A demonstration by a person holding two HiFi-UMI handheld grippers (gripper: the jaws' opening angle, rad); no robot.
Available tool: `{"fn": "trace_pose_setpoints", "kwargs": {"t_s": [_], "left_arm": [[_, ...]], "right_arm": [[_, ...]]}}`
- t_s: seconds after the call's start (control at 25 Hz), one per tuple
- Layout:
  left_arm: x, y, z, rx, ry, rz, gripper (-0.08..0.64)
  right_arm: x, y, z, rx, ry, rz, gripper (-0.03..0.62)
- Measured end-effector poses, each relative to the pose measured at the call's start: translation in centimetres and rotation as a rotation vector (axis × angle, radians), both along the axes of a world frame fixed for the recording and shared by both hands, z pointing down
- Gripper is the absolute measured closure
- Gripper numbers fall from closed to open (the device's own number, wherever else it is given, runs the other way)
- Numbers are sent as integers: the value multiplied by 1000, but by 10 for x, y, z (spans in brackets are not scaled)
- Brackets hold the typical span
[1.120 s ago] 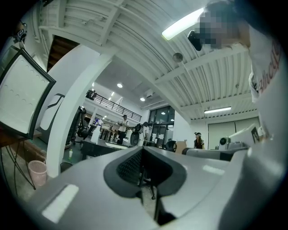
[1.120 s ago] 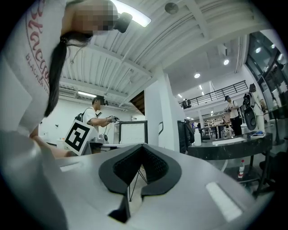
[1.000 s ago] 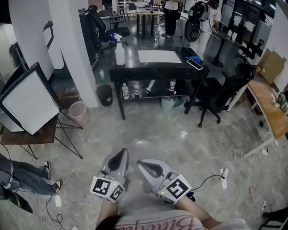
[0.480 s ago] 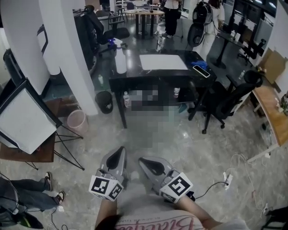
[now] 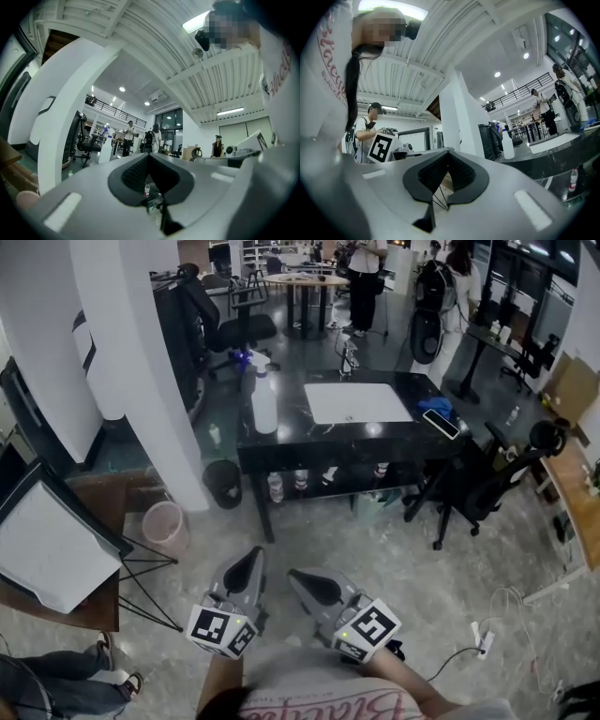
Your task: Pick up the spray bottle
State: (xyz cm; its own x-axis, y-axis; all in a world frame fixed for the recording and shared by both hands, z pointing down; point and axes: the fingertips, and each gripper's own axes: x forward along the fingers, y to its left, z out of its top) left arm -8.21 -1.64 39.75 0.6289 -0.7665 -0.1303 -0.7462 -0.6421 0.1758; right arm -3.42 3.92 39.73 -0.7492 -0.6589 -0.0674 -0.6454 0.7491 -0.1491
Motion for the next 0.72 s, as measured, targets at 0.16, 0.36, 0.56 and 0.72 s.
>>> {"fn": "trace_pose_setpoints", "kwargs": {"t_s": [0.16, 0.36, 0.56, 0.72], "left_arm": [[-1, -38, -5, 15, 13, -4, 560], [3, -71, 3, 2, 15, 8, 560], [7, -110, 9, -11, -11, 10, 560], [14, -147, 11, -3, -48, 17, 476]], "right_arm": [[-1, -33, 0, 1, 14, 5, 592], [0, -66, 4, -5, 30, 10, 592], [-2, -100, 13, -52, 6, -7, 591], [3, -136, 12, -55, -24, -8, 591]]}}
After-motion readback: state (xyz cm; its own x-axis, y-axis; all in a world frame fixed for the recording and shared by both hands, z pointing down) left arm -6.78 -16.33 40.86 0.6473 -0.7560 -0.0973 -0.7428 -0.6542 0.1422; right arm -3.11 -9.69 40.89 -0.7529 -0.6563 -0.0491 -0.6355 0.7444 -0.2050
